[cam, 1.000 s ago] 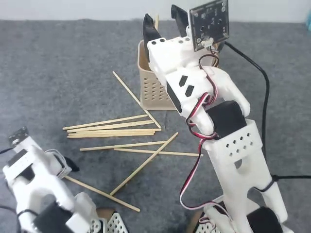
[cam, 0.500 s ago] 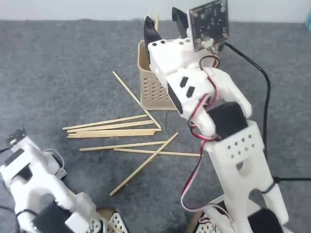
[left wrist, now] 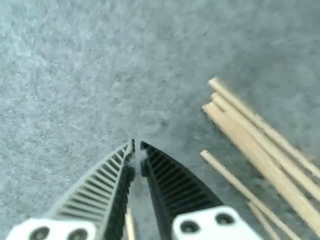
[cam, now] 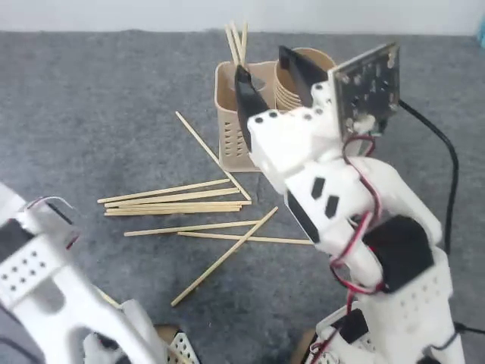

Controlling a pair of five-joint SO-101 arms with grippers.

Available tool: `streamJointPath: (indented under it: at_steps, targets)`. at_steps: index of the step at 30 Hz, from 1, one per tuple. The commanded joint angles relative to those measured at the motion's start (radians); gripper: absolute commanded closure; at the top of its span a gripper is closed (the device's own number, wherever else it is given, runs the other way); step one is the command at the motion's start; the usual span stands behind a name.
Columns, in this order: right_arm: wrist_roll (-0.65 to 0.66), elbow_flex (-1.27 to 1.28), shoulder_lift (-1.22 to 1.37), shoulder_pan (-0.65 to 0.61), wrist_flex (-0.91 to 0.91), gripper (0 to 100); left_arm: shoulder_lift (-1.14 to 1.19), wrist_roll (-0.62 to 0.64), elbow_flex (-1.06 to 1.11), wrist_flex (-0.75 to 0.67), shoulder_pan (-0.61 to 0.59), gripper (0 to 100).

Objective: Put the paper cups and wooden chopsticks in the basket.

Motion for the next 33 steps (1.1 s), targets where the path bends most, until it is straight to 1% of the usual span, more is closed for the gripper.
streamJointPath:
  at_steps: [1,3,5,7,8,9,13,14,20,23,27,29,30,32,33]
  targets:
    - [0.011,-0.054,-0.053,-0.002,0.025,78.9,-0.157,0.032,0.012,0.028,0.038,99]
    - [0.012,-0.054,-0.068,-0.002,0.025,78.9,-0.167,-0.02,0.059,-0.002,-0.008,95]
    - [0.012,-0.054,-0.074,-0.002,0.025,78.9,-0.157,-0.1,0.111,0.012,-0.049,86]
    - [0.011,-0.054,-0.071,-0.002,0.025,78.9,-0.127,-0.184,0.183,0.034,-0.063,77]
    - [0.008,-0.054,-0.07,-0.002,0.025,78.9,-0.109,-0.222,0.211,0.012,-0.069,76]
    - [0.008,-0.052,-0.065,-0.002,0.025,78.9,-0.083,-0.252,0.228,-0.018,-0.08,76]
    - [0.006,-0.052,-0.048,-0.004,0.018,78.9,0.087,-0.31,0.243,-0.072,-0.121,87]
    - [0.006,-0.052,-0.044,-0.004,0.016,78.9,0.146,-0.322,0.24,-0.087,-0.129,88]
    - [0.006,-0.054,-0.018,-0.004,0.013,78.9,0.48,-0.391,0.222,-0.172,-0.16,86]
    - [0.006,-0.055,-0.015,-0.005,-0.01,78.9,0.589,-0.399,0.216,-0.221,-0.153,86]
    - [0.006,-0.055,-0.018,-0.007,-0.03,78.9,0.667,-0.408,0.202,-0.247,-0.16,86]
    - [0.006,-0.055,-0.019,-0.007,-0.03,78.9,0.669,-0.436,0.199,-0.244,-0.16,87]
    - [0.006,-0.055,-0.019,-0.007,-0.03,78.9,0.669,-0.44,0.199,-0.244,-0.16,90]
    - [0.006,-0.055,-0.019,-0.007,-0.028,78.9,0.669,-0.443,0.199,-0.242,-0.158,99]
    - [0.006,-0.055,-0.019,-0.007,-0.028,78.9,0.669,-0.443,0.199,-0.242,-0.157,100]
